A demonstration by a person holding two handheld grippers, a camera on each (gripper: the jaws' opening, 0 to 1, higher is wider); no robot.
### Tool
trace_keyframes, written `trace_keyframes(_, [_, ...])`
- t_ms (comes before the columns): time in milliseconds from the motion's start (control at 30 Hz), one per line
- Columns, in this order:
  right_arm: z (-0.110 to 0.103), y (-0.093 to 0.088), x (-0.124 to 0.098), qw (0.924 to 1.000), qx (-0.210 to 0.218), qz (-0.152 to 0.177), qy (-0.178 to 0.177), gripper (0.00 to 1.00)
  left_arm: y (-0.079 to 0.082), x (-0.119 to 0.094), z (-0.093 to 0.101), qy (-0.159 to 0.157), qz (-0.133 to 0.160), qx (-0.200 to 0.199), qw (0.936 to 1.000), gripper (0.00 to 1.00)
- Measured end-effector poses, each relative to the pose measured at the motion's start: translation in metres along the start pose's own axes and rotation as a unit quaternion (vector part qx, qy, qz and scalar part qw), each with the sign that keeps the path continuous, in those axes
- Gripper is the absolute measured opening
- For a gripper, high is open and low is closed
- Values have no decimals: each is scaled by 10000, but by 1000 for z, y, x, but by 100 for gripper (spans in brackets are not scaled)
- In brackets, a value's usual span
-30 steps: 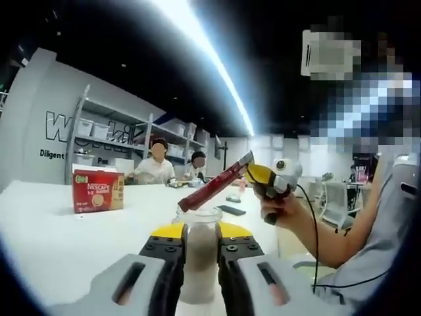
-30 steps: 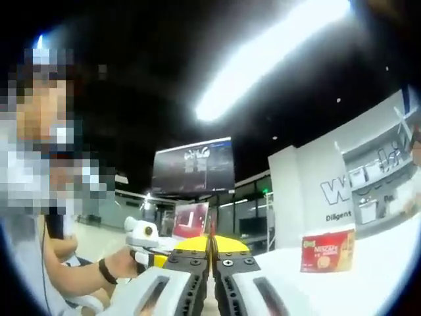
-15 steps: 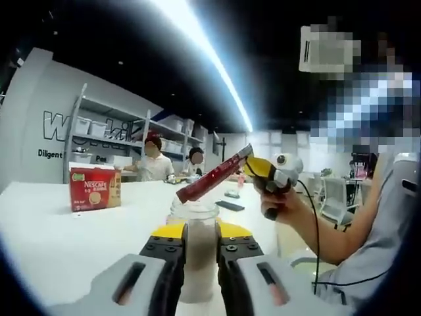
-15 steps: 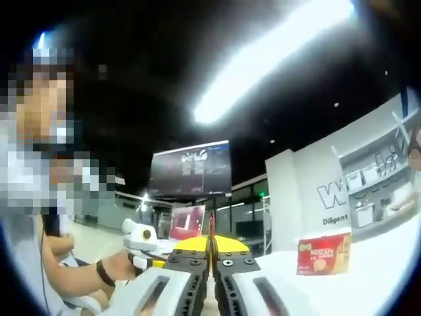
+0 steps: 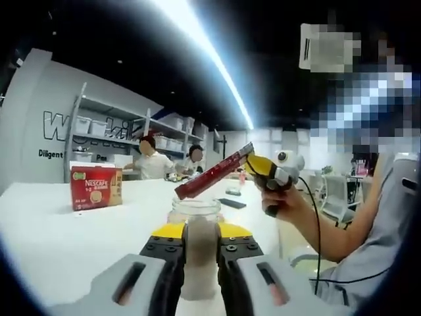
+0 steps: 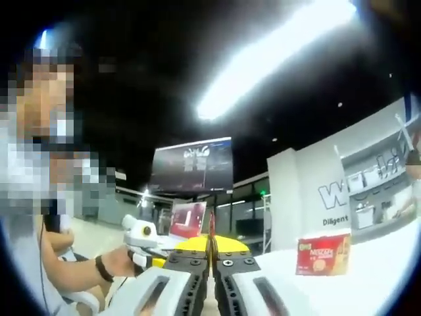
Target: Tear open the coffee pouch, take out the coffee, and pour the coffee from the pouch into the cup
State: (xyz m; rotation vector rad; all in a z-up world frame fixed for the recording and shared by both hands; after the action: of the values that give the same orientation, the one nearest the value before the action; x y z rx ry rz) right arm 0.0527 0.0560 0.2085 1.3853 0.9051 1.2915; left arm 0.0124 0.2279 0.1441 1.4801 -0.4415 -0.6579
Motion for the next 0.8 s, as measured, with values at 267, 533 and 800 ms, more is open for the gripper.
trace_keyframes(267, [-3, 1, -3, 10000, 66, 66, 7, 2, 2, -6, -4, 55, 61, -34, 10000, 19])
trace_keyframes(533, [1, -2, -6, 9999, 100, -41, -47, 2, 1, -1, -1, 14, 22, 11, 10000, 19])
trace_keyframes(800, [-1, -4, -4, 9998, 163, -58, 17, 2, 3, -3, 0, 8, 102, -29, 9999, 19])
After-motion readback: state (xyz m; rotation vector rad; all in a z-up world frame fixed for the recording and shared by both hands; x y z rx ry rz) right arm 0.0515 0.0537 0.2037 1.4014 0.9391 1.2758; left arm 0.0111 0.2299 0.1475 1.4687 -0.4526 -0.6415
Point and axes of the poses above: the point that each gripper's makers call its tool centre point, and the gripper's own axes: x roughly forward along the fingers, z roughly to its right, y roughly out of its top, the point moved 3 cm from there along -x, roughly backward along the fingers, and after that the axes turned 9 degrees about -z, right-handed, at the moved point
